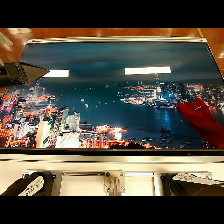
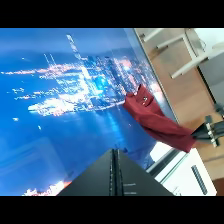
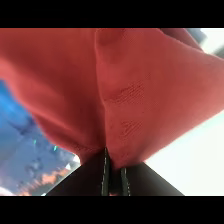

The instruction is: Fold the shirts.

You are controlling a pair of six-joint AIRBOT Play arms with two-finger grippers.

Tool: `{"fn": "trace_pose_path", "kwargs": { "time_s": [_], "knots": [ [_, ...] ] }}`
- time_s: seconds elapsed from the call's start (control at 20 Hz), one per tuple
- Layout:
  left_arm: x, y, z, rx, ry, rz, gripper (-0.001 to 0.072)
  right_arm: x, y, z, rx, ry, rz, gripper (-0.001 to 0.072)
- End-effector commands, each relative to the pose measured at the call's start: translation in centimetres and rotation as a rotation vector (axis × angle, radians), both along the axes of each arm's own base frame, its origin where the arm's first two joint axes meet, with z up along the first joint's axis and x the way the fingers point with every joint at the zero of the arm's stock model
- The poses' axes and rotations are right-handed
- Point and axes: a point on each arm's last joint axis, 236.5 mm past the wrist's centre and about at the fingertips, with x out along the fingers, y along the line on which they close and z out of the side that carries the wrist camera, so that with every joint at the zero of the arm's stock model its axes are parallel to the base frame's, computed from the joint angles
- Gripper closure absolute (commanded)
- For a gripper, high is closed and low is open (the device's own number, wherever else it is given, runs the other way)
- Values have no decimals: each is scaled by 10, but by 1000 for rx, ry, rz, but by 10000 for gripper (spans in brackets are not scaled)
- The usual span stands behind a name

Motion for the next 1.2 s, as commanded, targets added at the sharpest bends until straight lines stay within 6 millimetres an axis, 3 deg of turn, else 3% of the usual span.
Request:
{"fn": "trace_pose_path", "kwargs": {
  "time_s": [0.0, 0.25, 0.3, 0.35, 0.4, 0.5, 0.6, 0.7, 0.75, 0.8, 0.9, 1.0, 1.05, 1.1, 1.15],
  "knots": [
    [-1, -7, 0, -1, 0, -15, 667, -42, 28, -35, 123, 96, -63, 643],
    [0, -7, -2, -2, 5, -16, 667, -74, 38, -62, 118, 211, -41, 632],
    [0, -7, -2, -2, 5, -16, 667, -73, 39, -66, 116, 206, -45, 487],
    [0, -7, -2, -2, 5, -16, 667, -71, 42, -66, 130, 182, -12, 175],
    [0, -7, -2, -2, 5, -16, 667, -70, 46, -63, 151, 174, 3, 83],
    [3, -5, -4, 10, 2, -3, 668, -57, 57, -50, 191, 116, -18, 85],
    [16, 4, -15, 73, -9, 56, 668, -16, 64, -20, 207, -65, -63, 86],
    [31, 9, -23, 118, -20, 115, 669, 34, 61, 25, 181, -294, -118, 88],
    [38, 10, -29, 121, 5, 143, 670, 62, 59, 54, 150, -429, -115, 198],
    [43, 12, -45, 145, 83, 190, 671, 86, 65, 84, 114, -551, -56, 286],
    [40, 19, -99, 399, 181, 221, 672, 119, 90, 128, -9, -673, 116, 286],
    [34, 28, -143, 635, 268, 269, 671, 136, 126, 142, -127, -674, 290, 273],
    [28, 28, -162, 729, 307, 259, 669, 140, 143, 141, -183, -644, 373, 176],
    [18, 25, -180, 815, 350, 204, 626, 139, 157, 133, -227, -585, 457, 116],
    [5, 23, -200, 890, 426, 133, 290, 133, 166, 120, -261, -500, 532, 114]
  ]
}}
